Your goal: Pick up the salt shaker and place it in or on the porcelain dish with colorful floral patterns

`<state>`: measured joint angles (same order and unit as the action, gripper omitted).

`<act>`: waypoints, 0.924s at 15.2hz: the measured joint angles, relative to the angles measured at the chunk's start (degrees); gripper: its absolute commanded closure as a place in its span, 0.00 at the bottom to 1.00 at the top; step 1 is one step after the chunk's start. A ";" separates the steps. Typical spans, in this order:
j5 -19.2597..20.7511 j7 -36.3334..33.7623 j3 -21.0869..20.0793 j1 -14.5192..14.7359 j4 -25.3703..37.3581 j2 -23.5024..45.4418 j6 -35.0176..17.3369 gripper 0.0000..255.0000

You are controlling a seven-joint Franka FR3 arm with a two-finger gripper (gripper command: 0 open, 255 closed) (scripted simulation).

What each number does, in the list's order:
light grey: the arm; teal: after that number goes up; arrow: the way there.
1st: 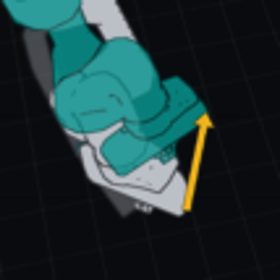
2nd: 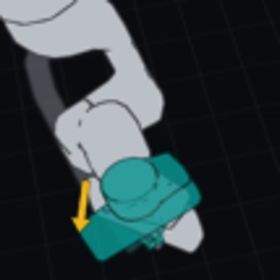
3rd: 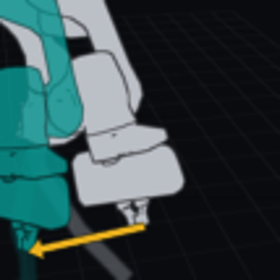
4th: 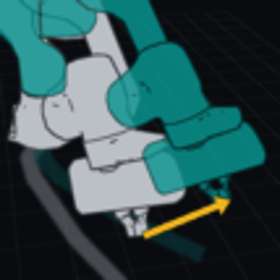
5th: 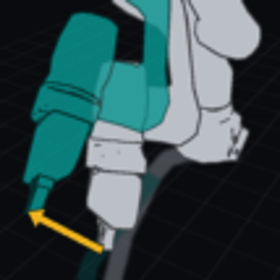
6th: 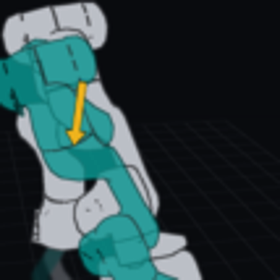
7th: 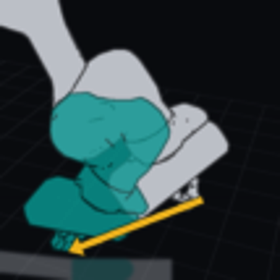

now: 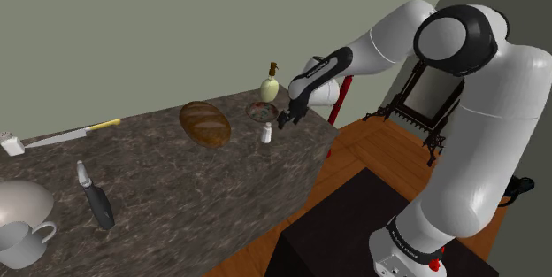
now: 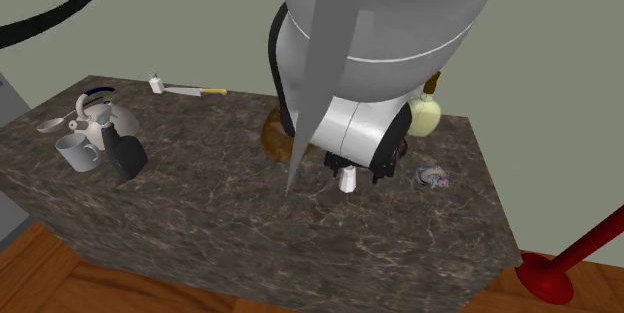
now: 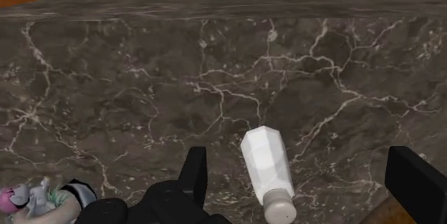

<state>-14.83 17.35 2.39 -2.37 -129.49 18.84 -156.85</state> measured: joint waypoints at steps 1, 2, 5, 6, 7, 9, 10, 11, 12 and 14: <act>-0.91 0.97 -0.64 -0.59 2.19 2.27 -0.52 0.00; -1.91 1.89 -1.47 -1.09 3.68 4.49 -1.70 0.00; -3.92 4.24 -3.61 -2.76 9.50 10.90 -3.62 0.00; -4.38 4.88 -4.27 -3.26 11.48 12.97 -4.11 0.00; -4.62 5.40 -4.77 -3.74 14.20 15.32 -4.16 0.00; -5.05 6.18 -5.55 -4.41 17.06 18.27 -4.76 0.00; -5.21 6.57 -5.83 -4.73 17.53 19.05 -5.15 0.00; -5.25 6.64 -5.94 -4.77 18.41 20.16 -5.45 0.00; -5.25 6.63 -6.00 -4.71 19.17 21.10 -5.66 0.00; -5.29 6.63 -6.14 -4.61 20.18 22.62 -6.23 0.00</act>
<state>-20.12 23.98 -3.75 -6.98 -109.31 41.46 -163.07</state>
